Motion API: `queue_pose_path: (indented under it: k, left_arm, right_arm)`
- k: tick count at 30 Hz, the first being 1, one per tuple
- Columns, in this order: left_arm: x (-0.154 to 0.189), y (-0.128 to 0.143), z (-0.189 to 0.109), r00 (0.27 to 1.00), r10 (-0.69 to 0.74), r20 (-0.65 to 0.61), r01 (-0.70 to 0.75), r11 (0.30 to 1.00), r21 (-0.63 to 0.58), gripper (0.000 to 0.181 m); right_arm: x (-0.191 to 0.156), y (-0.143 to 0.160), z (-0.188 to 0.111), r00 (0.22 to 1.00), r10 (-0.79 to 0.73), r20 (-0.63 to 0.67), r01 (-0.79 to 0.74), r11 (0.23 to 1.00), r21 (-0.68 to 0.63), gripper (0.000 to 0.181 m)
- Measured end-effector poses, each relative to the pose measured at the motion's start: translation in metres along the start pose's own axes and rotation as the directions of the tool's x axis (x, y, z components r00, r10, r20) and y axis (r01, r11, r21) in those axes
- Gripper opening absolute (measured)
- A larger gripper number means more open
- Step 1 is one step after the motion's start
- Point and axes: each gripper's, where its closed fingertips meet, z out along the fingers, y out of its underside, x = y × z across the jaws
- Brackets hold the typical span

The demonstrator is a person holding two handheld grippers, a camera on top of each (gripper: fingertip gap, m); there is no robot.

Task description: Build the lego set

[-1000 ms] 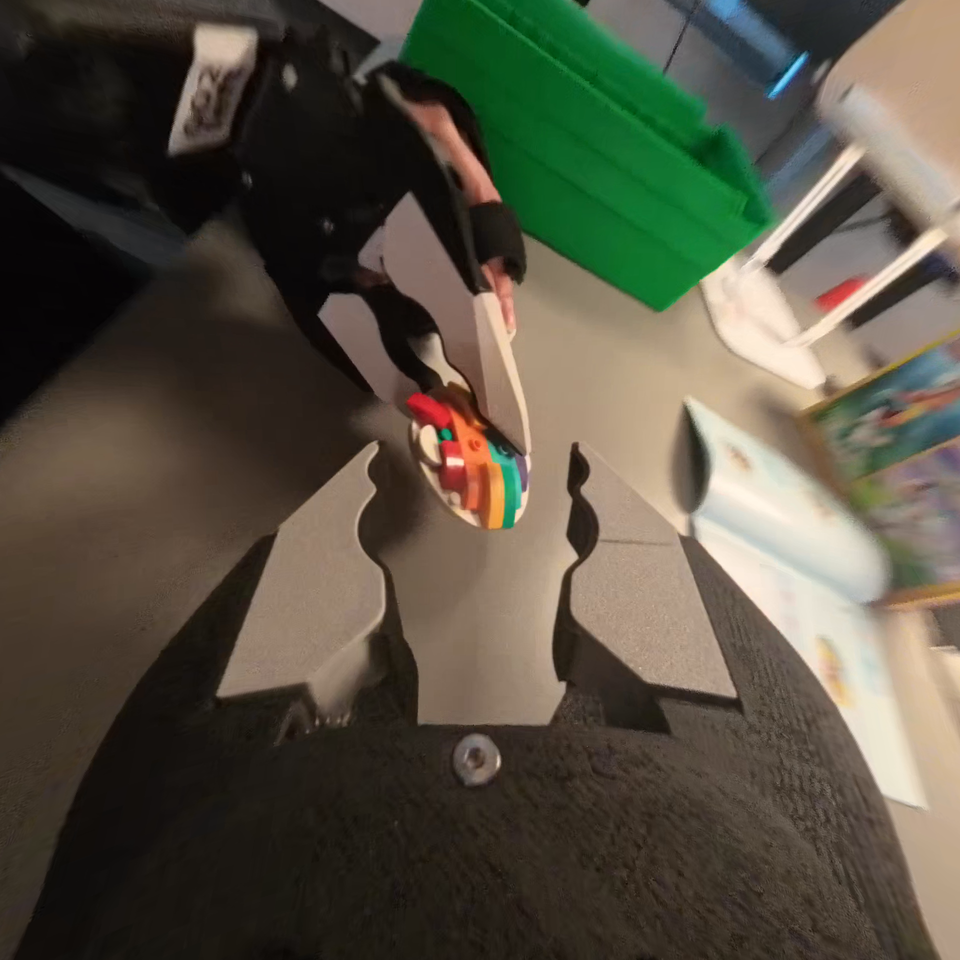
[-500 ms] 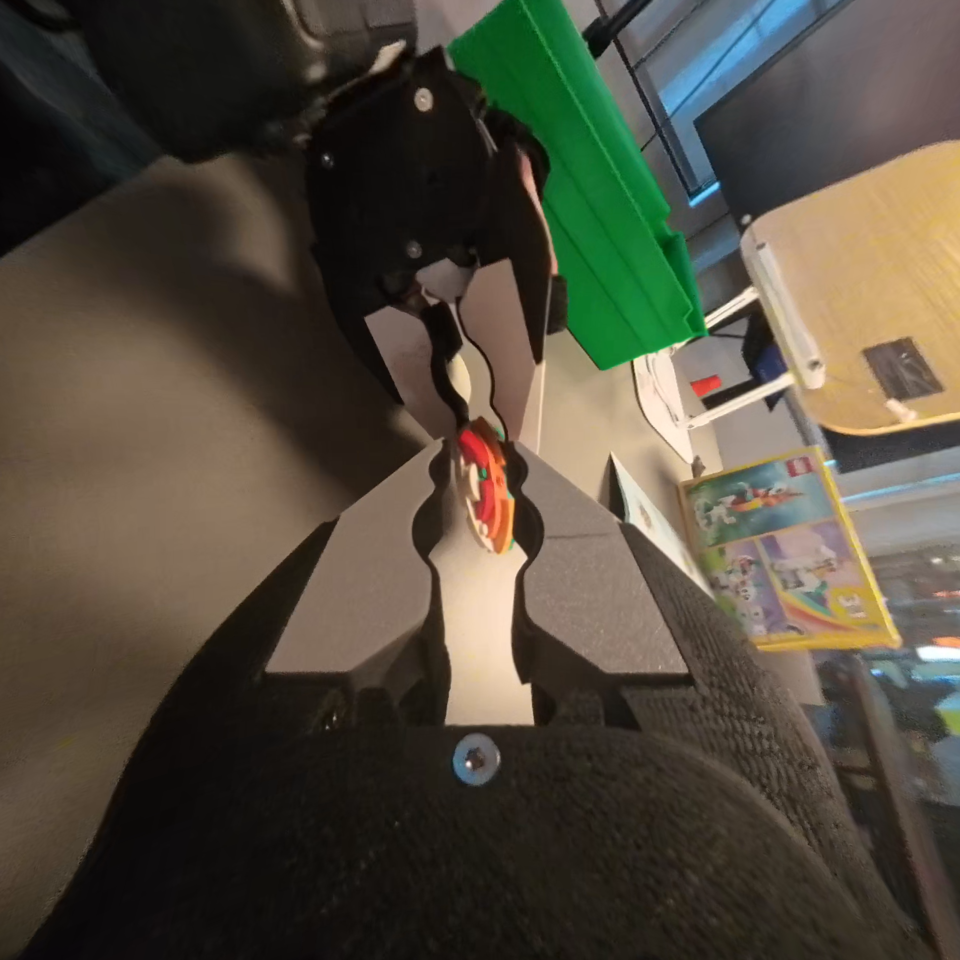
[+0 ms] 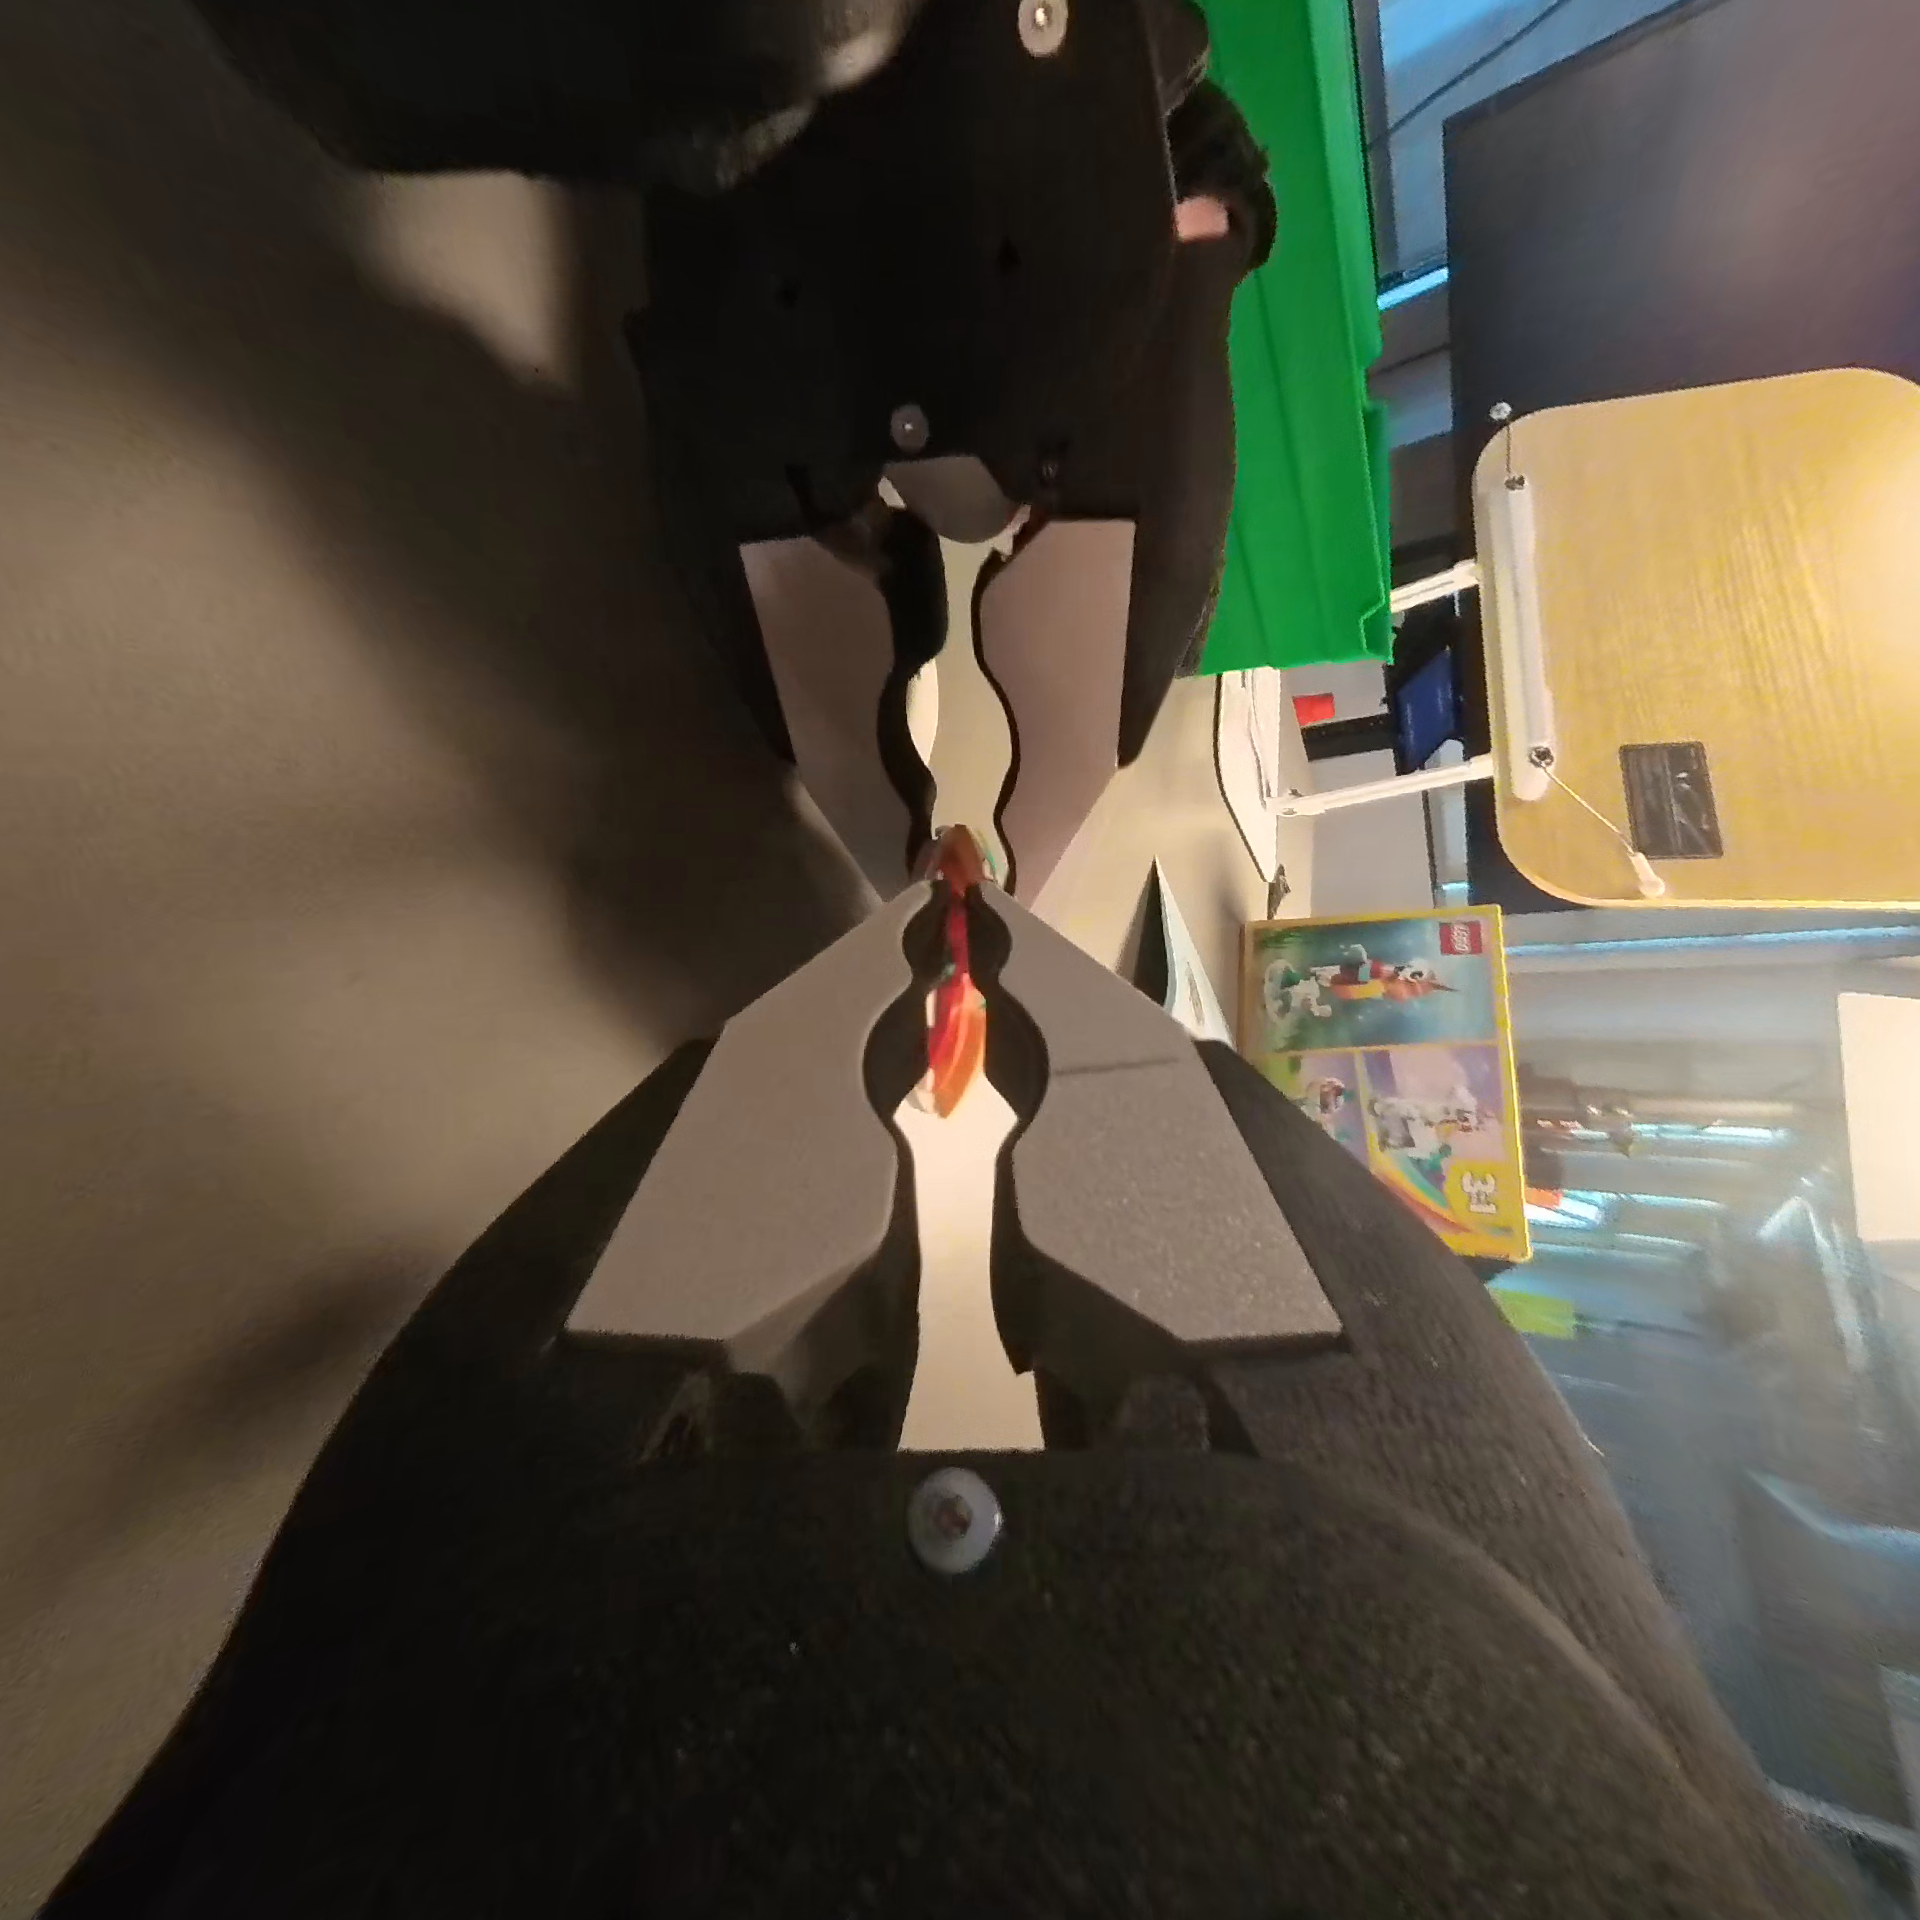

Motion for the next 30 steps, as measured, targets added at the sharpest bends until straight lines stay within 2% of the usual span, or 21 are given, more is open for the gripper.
queue_pose_path:
  k: [8, 21, 25, 30]
  left_arm:
    - [-0.001, 0.001, 0.001, 1.0, 0.007, 0.006, -0.007, 1.0, -0.014, 0.013]
    - [0.003, 0.0, 0.001, 1.0, 0.016, -0.01, -0.016, 1.0, -0.013, 0.013]
    - [0.005, 0.0, 0.002, 0.999, 0.028, -0.018, -0.028, 1.0, -0.014, 0.013]
    - [0.005, 0.0, 0.002, 1.0, 0.025, -0.019, -0.025, 1.0, -0.013, 0.013]
  right_arm:
    - [-0.001, 0.002, 0.001, 1.0, -0.025, 0.006, 0.026, 0.998, -0.053, 0.0]
    - [0.001, 0.006, 0.001, 0.992, 0.12, 0.043, -0.117, 0.991, -0.065, 0.01]
    - [0.001, 0.008, 0.001, 0.977, 0.203, 0.062, -0.198, 0.977, -0.074, 0.016]
    - [0.005, 0.013, 0.002, 0.917, 0.389, 0.086, -0.381, 0.92, -0.093, 0.026]
